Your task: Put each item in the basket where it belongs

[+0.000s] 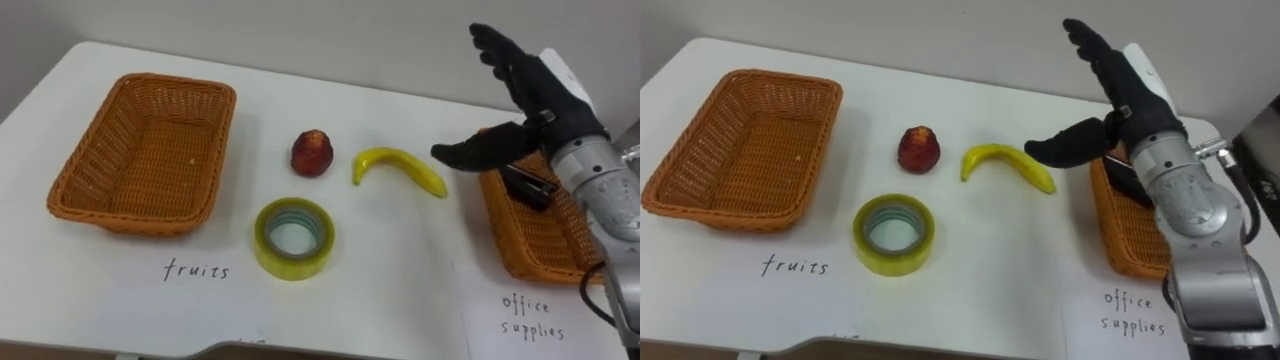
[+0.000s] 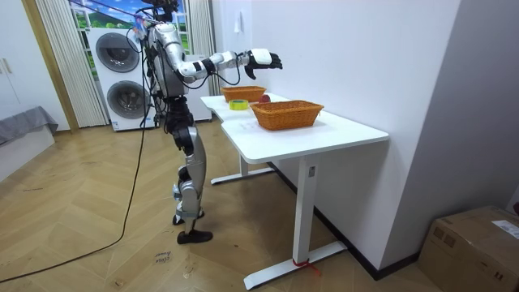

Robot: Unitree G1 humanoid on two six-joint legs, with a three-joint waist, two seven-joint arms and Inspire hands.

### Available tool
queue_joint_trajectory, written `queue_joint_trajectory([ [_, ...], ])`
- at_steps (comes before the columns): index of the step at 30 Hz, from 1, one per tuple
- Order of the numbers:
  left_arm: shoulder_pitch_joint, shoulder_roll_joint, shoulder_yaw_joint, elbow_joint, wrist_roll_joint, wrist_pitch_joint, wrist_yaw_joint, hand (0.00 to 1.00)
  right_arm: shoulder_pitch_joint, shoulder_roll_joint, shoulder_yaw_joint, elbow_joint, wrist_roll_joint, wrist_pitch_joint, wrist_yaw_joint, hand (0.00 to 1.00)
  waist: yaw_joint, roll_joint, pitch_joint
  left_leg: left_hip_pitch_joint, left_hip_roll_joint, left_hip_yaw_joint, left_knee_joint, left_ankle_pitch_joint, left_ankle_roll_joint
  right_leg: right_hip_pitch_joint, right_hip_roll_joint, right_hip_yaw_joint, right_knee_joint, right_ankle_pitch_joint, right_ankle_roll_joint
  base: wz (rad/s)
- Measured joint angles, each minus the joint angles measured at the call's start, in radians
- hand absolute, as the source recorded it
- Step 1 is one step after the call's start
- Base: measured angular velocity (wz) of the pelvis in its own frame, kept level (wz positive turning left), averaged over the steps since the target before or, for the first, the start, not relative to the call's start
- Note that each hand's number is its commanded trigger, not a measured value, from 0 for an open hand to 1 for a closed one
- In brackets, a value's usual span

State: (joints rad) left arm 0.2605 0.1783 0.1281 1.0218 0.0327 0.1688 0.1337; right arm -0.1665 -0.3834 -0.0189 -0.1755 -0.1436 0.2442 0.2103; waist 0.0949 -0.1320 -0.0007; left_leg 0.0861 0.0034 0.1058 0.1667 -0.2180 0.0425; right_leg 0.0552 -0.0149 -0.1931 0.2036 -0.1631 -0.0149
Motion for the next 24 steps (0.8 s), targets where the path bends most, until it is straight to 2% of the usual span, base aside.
queue_joint_trajectory([
  [7,-0.018,-0.002,-0.014,-0.002,0.011,0.015,0.012,0.00,-0.026,0.003,0.041,0.013,-0.001,0.005,-0.002,0.00,0.027,0.018,0.0102,-0.010,-0.001,-0.016,0.003,0.000,0.000,-0.001,-0.002,-0.029,-0.001,0.000,0.000,0.07],
  [9,-0.021,-0.002,-0.013,-0.001,0.018,0.022,0.012,0.00,-0.029,0.013,0.040,0.022,-0.002,0.005,-0.012,0.00,0.040,0.021,0.0091,-0.011,-0.001,-0.022,0.003,0.000,0.000,-0.001,-0.002,-0.030,-0.001,0.000,0.000,0.09],
  [13,-0.022,-0.006,-0.014,-0.001,0.042,0.038,0.010,0.00,-0.031,0.067,0.063,0.032,-0.055,0.010,-0.036,0.00,0.056,0.020,0.0086,-0.012,0.000,-0.025,0.003,0.001,-0.001,-0.001,-0.002,-0.045,-0.003,0.000,0.000,0.02],
  [18,-0.026,-0.008,-0.014,-0.001,0.049,0.051,0.006,0.00,-0.032,0.085,0.089,0.059,-0.054,0.019,-0.033,0.00,0.077,0.018,0.0073,-0.014,-0.001,-0.028,0.004,0.001,-0.001,0.000,-0.005,-0.064,-0.004,0.000,0.000,0.02],
  [24,-0.039,-0.009,-0.027,-0.003,0.050,0.076,0.000,0.00,-0.077,0.120,0.120,0.167,-0.058,0.020,-0.034,0.00,0.077,0.025,0.0077,-0.030,-0.005,-0.042,0.014,0.001,0.000,0.004,-0.012,-0.085,-0.019,0.000,0.000,0.08],
])
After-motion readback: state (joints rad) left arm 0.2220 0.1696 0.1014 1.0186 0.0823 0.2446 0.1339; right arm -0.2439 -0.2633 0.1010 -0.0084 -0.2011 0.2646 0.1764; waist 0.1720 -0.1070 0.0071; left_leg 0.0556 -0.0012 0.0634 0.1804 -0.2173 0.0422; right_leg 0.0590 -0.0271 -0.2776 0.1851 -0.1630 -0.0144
